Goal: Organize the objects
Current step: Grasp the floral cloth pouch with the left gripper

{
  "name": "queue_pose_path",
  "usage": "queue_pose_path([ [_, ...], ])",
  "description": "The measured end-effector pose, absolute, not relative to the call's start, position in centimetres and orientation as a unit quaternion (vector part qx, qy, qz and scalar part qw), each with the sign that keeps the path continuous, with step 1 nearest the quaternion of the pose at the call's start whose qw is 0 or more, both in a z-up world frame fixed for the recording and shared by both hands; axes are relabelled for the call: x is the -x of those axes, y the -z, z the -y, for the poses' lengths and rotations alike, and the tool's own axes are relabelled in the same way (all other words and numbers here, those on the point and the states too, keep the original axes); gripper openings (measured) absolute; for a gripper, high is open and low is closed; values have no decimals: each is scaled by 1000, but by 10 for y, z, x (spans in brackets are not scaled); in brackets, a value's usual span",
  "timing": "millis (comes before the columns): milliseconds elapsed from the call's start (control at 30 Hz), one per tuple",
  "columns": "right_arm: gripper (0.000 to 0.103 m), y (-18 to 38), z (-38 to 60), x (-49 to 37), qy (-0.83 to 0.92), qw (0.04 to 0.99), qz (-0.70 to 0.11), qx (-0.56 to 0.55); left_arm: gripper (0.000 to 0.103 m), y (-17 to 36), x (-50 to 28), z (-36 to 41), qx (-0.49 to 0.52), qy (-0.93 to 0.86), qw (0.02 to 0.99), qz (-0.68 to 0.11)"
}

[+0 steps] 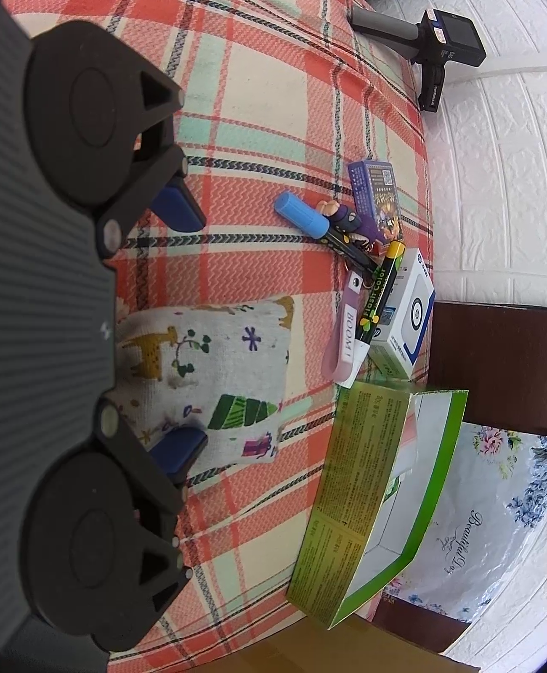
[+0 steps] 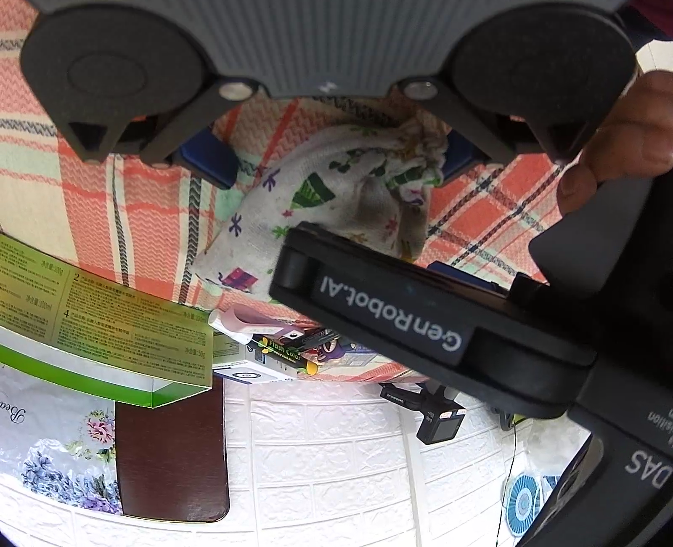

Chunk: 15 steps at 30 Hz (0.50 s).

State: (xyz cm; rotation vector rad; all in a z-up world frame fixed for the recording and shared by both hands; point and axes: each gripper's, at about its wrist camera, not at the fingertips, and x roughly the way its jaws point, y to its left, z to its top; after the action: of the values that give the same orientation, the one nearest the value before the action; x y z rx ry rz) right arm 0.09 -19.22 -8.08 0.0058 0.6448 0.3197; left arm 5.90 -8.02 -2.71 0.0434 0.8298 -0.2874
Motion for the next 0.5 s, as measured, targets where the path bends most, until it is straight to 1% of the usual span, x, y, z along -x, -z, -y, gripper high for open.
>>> queue_pose_path([
  [267, 103, 82, 179, -23, -152, 935, -319, 32, 101, 29, -66, 69, 3, 152, 898, -413],
  [500, 103, 83, 178, -20, -146, 937, -314, 35, 103, 36, -73, 61, 35, 168, 887, -428],
])
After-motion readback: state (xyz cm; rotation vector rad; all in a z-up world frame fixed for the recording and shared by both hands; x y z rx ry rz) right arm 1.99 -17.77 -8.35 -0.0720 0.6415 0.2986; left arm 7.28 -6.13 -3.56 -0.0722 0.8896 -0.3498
